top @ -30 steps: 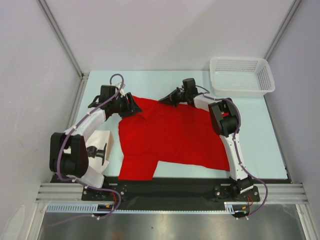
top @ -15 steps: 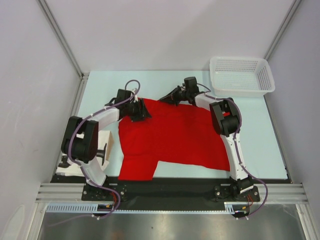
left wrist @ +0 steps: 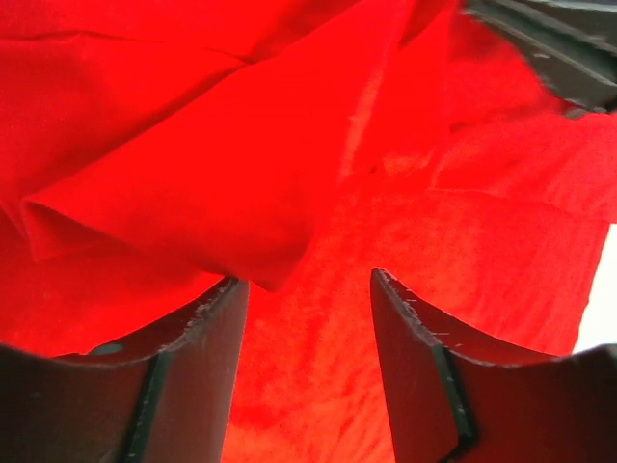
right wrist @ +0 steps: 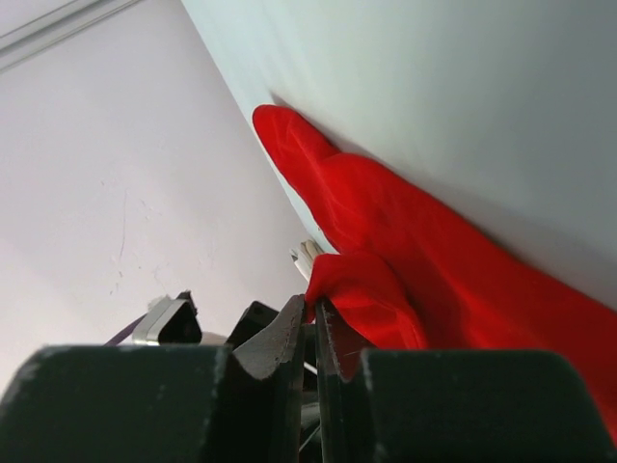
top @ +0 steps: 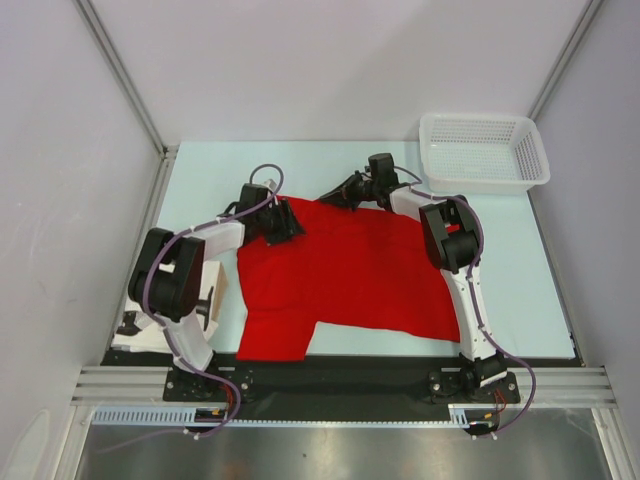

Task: Fold and stack the t-shirts
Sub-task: Fold the tshirt

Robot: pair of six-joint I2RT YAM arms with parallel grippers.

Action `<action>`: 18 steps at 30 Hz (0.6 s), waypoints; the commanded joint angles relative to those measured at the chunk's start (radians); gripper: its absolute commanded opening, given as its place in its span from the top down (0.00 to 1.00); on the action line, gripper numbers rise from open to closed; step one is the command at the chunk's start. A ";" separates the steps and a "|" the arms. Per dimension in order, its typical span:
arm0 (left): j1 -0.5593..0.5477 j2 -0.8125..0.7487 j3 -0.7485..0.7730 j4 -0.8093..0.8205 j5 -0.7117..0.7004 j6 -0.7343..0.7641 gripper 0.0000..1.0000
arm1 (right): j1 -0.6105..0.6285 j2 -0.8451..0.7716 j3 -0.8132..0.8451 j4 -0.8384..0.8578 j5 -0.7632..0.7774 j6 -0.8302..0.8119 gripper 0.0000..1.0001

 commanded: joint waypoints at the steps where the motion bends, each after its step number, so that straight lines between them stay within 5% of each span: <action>1: -0.003 0.029 0.032 0.082 0.011 -0.044 0.43 | -0.002 -0.009 0.038 0.020 -0.020 0.001 0.87; 11: -0.003 0.038 0.033 0.125 0.029 -0.077 0.53 | -0.003 -0.029 0.020 -0.001 -0.018 -0.027 0.88; 16: 0.029 0.003 0.047 0.061 0.060 -0.078 0.93 | 0.001 -0.052 0.012 -0.036 -0.017 -0.082 0.89; 18: 0.051 -0.017 0.044 -0.023 0.095 -0.063 1.00 | 0.004 -0.075 0.020 -0.119 -0.021 -0.129 0.90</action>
